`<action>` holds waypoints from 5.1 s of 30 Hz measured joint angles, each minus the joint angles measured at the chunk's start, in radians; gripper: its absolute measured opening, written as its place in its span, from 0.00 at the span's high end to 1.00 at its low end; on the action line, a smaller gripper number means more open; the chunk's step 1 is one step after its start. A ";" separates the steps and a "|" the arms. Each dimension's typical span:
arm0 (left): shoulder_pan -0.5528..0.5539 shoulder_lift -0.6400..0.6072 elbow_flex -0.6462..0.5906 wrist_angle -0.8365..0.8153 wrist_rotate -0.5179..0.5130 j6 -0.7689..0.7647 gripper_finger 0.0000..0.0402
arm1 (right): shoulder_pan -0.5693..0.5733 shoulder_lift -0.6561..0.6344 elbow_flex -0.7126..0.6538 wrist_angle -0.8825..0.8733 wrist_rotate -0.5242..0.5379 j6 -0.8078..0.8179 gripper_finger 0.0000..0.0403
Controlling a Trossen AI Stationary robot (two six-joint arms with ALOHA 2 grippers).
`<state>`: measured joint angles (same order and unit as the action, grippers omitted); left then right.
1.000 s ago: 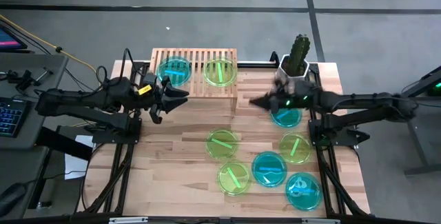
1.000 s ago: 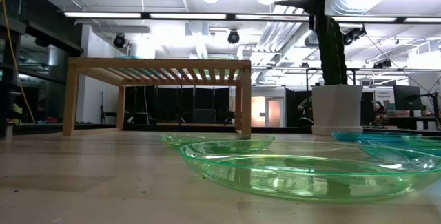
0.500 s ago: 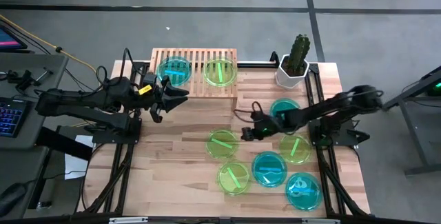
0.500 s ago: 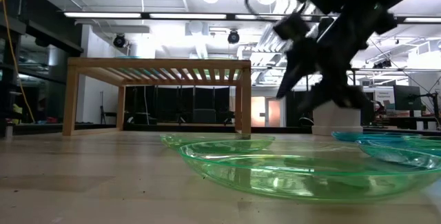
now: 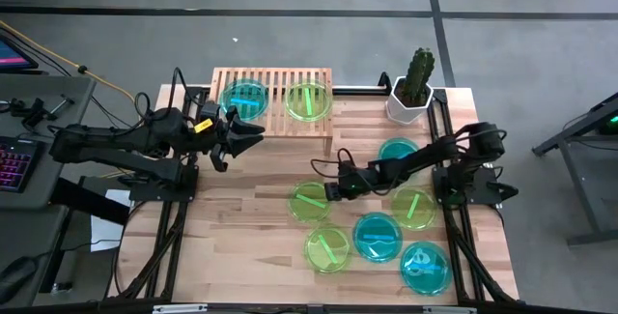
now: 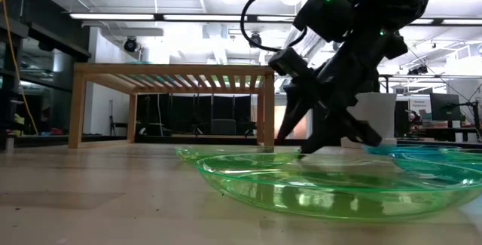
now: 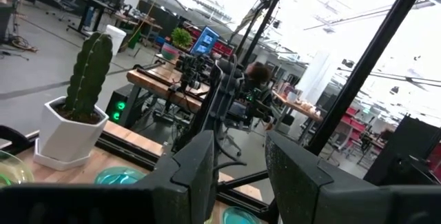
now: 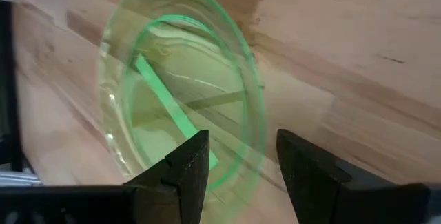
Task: Place and stack plates onto a shelf
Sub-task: Stack the green plate on top of the green plate on the shelf, then stack the blue plate on top of the blue plate on the shelf
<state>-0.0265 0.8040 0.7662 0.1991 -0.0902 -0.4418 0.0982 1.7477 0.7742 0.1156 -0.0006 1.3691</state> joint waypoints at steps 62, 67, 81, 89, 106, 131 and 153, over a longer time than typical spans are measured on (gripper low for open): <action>0.000 0.000 0.000 0.009 -0.029 -0.002 0.70 | -0.668 -0.242 0.442 -0.320 -0.131 -0.487 1.00; 0.000 0.000 0.000 0.009 -0.029 -0.001 0.70 | -0.684 -0.212 0.442 -0.318 -0.125 -0.479 1.00; 0.000 0.000 0.000 0.008 -0.029 0.000 0.70 | -0.687 -0.182 0.442 -0.312 -0.129 -0.462 0.97; 0.000 0.000 0.000 0.007 -0.029 0.017 0.70 | -0.680 -0.184 0.442 -0.305 -0.132 -0.480 0.71; 0.000 0.000 0.000 0.007 -0.029 0.009 0.70 | -0.694 -0.205 0.442 -0.281 -0.202 -0.562 0.45; 0.000 0.003 0.000 0.000 -0.059 0.008 0.70 | -0.287 -0.784 0.294 -0.633 0.102 -0.814 0.45; 0.000 0.003 0.000 0.000 -0.059 0.008 0.70 | -0.139 -0.497 0.257 -1.283 0.149 -0.444 0.49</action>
<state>-0.0265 0.8066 0.7666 0.1993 -0.1493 -0.4339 -0.0412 1.2505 1.0313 -1.1672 0.1487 0.9254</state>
